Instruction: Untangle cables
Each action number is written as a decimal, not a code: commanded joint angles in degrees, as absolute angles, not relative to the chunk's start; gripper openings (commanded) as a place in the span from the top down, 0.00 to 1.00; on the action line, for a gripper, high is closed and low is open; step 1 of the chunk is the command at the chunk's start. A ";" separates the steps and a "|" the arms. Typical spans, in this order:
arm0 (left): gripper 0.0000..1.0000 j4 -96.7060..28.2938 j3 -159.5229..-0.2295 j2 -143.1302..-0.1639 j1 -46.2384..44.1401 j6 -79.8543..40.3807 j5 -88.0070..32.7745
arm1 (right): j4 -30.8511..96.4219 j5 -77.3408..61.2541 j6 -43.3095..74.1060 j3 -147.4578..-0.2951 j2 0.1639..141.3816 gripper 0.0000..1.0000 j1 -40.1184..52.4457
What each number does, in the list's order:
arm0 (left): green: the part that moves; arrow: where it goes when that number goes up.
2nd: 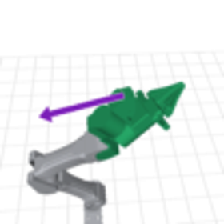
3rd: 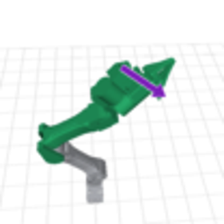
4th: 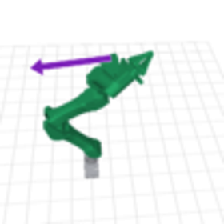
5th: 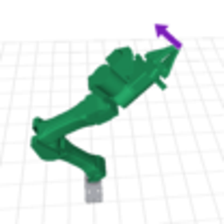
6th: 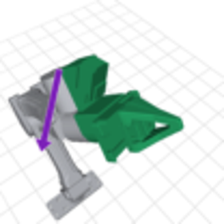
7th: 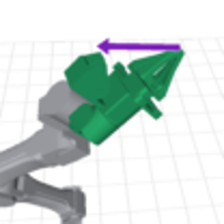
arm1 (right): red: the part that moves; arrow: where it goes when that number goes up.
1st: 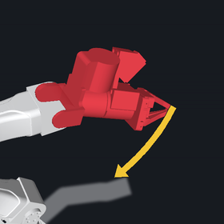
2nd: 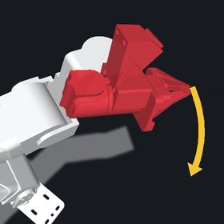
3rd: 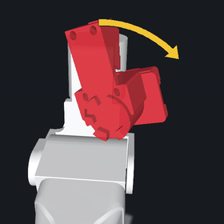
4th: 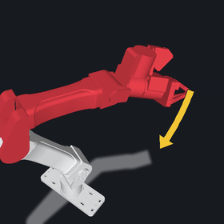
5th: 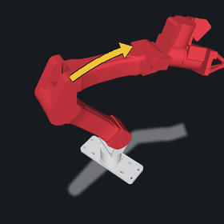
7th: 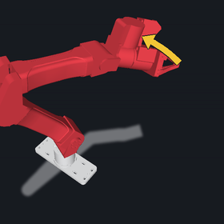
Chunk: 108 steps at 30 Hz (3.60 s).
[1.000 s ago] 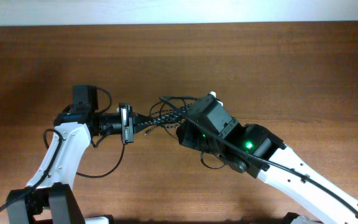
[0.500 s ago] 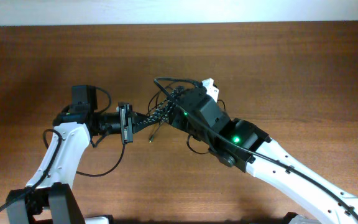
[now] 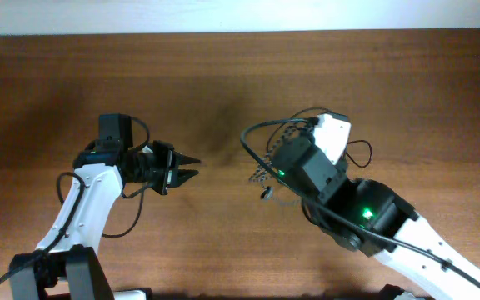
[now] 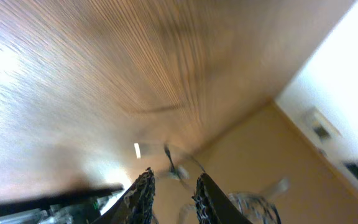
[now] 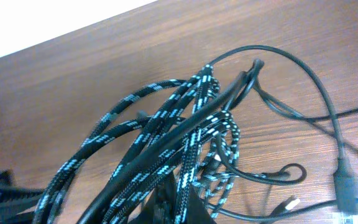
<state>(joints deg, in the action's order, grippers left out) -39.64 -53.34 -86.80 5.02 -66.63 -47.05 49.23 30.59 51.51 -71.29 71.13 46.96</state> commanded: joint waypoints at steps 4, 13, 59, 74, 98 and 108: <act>0.72 -43.31 -53.28 -86.83 5.41 -65.84 -4.58 | 51.29 39.33 50.78 -71.55 67.44 0.96 46.76; 0.05 -42.04 -53.28 -86.83 5.41 -8.62 -35.64 | 43.77 25.43 38.85 -71.53 70.24 0.96 46.76; 0.00 -30.41 -53.28 -86.83 4.49 -55.31 -74.02 | 38.61 -27.75 -9.41 -71.50 83.42 0.96 32.64; 0.30 -22.65 -53.28 -86.85 -1.26 -67.31 -69.67 | 41.78 -27.27 -16.71 -71.24 86.21 0.96 34.24; 1.00 -33.10 -53.28 -86.85 3.01 -31.14 -45.06 | 47.20 -23.35 -9.98 -73.73 75.20 0.96 21.47; 0.98 -40.49 -53.28 -86.85 4.19 -26.02 -22.39 | 54.92 -0.54 -4.10 -73.73 72.73 0.96 15.99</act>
<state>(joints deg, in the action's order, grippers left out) -38.79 -55.44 -84.84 -2.76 -30.39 -58.50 52.73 -25.78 -10.41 -71.00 78.91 23.33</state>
